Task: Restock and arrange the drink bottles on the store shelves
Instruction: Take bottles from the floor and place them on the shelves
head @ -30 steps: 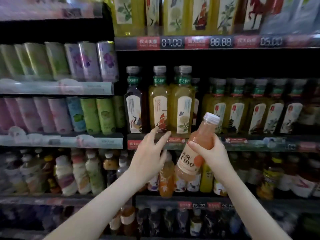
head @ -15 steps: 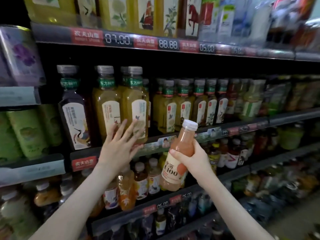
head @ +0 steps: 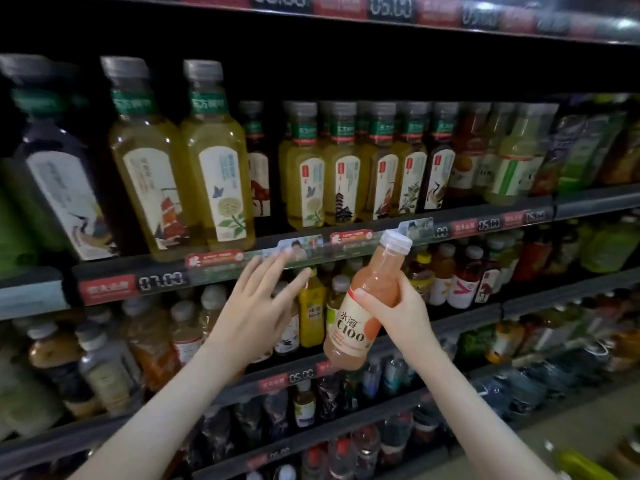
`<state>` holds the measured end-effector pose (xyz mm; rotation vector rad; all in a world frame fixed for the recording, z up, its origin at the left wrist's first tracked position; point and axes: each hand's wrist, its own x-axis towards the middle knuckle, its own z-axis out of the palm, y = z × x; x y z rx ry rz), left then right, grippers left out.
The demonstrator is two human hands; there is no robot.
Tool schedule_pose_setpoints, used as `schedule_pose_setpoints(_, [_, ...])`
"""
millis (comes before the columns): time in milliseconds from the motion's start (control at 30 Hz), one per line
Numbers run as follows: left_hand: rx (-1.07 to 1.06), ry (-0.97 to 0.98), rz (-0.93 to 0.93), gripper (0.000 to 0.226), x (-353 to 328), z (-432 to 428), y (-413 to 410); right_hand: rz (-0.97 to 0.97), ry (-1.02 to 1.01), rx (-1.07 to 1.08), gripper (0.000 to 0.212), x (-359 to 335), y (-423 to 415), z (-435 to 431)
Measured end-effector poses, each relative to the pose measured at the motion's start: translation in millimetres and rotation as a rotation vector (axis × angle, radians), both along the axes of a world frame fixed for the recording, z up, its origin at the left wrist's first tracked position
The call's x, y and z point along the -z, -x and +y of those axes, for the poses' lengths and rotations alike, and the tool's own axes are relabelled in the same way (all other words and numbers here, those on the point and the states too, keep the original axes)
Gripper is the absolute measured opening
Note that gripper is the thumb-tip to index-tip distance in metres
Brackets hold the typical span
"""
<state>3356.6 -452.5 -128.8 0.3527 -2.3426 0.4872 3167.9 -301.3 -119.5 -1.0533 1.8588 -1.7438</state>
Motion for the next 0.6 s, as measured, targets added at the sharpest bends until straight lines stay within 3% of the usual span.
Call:
schedule_pose_setpoints(67, [0.049, -0.074, -0.009, 0.044, 15, 16, 32, 0.025, -0.018, -0.045, 0.039, 5, 29, 8])
schedule_pose_setpoints(133, [0.072, -0.294, -0.022, 0.043, 30, 40, 70, 0.035, -0.042, -0.090, 0.042, 12, 61, 16])
schedule_pose_setpoints(267, [0.021, -1.106, -0.149, 0.076, 53, 97, 163, -0.005, -0.111, -0.171, 0.045, 36, 129, 32])
schedule_pose_setpoints(333, [0.066, -1.372, -0.066, 0.078, 67, 114, 206, -0.007, -0.156, -0.216, 0.043, 51, 157, 38])
schedule_pose_setpoints(433, [-0.005, -1.520, 0.054, 0.071, 83, 130, 245, -0.007, -0.236, -0.312, 0.039, 66, 190, 44])
schedule_pose_setpoints(600, [-0.187, -1.476, 0.001, 0.062, 104, 140, 259, -0.112, -0.403, -0.541, 0.026, 81, 234, 44])
